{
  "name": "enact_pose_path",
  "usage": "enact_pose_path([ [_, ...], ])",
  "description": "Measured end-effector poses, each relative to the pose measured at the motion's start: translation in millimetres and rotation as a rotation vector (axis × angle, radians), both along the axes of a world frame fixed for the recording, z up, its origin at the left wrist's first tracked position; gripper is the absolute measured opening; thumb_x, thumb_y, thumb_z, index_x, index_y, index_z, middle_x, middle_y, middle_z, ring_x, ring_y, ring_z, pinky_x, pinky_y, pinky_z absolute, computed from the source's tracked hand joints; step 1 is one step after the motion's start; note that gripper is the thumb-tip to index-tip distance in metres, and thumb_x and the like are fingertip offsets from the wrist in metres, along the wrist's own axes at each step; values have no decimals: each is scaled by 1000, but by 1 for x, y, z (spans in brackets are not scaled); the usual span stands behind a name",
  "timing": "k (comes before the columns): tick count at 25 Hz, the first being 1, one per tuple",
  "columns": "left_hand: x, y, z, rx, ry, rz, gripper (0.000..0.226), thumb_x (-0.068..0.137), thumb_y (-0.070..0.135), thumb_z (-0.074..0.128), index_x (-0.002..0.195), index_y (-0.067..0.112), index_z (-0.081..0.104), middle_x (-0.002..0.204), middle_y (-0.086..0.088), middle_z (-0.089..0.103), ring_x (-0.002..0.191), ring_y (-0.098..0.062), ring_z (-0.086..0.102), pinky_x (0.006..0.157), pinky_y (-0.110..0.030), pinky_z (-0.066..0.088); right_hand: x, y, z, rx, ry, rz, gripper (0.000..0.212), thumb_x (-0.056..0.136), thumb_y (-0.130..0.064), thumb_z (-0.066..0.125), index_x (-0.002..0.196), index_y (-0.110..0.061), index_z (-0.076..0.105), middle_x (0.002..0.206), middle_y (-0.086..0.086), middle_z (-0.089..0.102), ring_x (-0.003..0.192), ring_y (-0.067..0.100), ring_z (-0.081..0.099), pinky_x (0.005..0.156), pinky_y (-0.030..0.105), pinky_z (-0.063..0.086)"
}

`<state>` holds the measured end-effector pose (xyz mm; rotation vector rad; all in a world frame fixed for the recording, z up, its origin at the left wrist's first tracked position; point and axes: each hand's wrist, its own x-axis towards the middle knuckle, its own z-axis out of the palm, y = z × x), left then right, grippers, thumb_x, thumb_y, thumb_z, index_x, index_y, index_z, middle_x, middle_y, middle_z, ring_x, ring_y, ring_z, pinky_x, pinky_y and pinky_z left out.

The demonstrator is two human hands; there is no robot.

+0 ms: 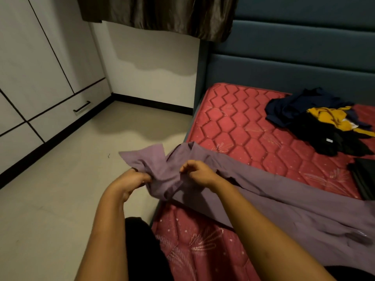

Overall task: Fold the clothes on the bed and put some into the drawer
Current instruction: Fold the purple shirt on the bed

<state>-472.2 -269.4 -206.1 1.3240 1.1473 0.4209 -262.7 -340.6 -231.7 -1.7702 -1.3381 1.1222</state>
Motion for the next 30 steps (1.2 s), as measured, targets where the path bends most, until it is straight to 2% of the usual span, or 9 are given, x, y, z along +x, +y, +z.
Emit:
enact_pose_path([
  [3, -20, 15, 16, -75, 841, -599, 34, 77, 9, 75, 110, 7, 65, 114, -1, 64, 112, -18, 55, 80, -24, 53, 15, -8, -10, -65, -490, -28, 62, 78, -3, 58, 134, -26, 48, 141, 5, 46, 129, 30, 44, 100, 45, 45],
  [5, -13, 26, 19, -174, 958, -652, 21, 82, 14, 74, 101, 5, 70, 114, -3, 67, 116, -18, 58, 95, -33, 52, 21, -20, -18, -221, -679, 28, 84, 80, -12, 62, 149, -38, 22, 157, -1, 20, 142, 32, 21, 111, 54, 29],
  [8, 33, 23, 14, 104, 1016, -510, 26, 85, 34, 66, 102, 14, 69, 109, -3, 67, 112, -23, 61, 98, -38, 49, 27, -30, -34, -323, -870, 15, 82, 86, -24, 61, 151, -36, 13, 158, 3, 14, 145, 33, 12, 113, 59, 17],
  [10, 76, 5, 1, 408, 912, -422, 46, 85, 44, 61, 125, 22, 60, 128, -5, 59, 118, -28, 56, 99, -39, 46, 32, -28, -41, -272, -955, 0, 61, 91, -29, 56, 146, -34, 30, 149, 5, 34, 138, 32, 28, 112, 56, 19],
  [13, 121, -9, -26, 465, 666, -416, 62, 90, 49, 55, 145, 27, 37, 147, -6, 43, 130, -29, 45, 105, -39, 40, 39, -16, -40, -20, -1000, -55, 27, 92, -25, 52, 117, -32, 59, 117, 0, 62, 114, 24, 53, 99, 41, 28],
  [18, 144, -35, -70, 932, 846, -507, 87, 78, 53, 66, 149, 30, 23, 157, -5, 20, 143, -28, 21, 112, -52, 20, 68, -10, -51, 304, -433, -277, 22, 86, -2, 50, 102, -8, 64, 101, 13, 64, 98, 34, 59, 83, 39, 45],
  [24, 185, -66, -99, 1242, 698, -521, 51, 63, 33, 81, 110, 24, 64, 107, 4, 64, 99, -20, 60, 91, -46, 47, 114, -83, -90, 58, -675, -424, 59, 87, -42, 62, 141, -31, 41, 131, -5, 52, 121, 21, 44, 97, 40, 37],
  [28, 206, -54, -79, 1376, 675, -611, 36, 40, 13, 86, 64, 20, 59, 59, 2, 57, 59, -22, 58, 49, -26, 41, 135, -101, -87, -73, -1024, -380, 31, 86, -27, 61, 116, -23, 58, 112, 3, 62, 105, 29, 56, 82, 40, 41],
  [30, 206, -42, -78, 1395, 687, -579, 39, 35, 5, 84, 60, 17, 57, 54, -1, 55, 55, -24, 57, 44, -25, 37, 145, -108, -83, -83, -1162, -314, 30, 72, -17, 72, 100, -22, 62, 92, 3, 63, 87, 30, 62, 67, 37, 43],
])
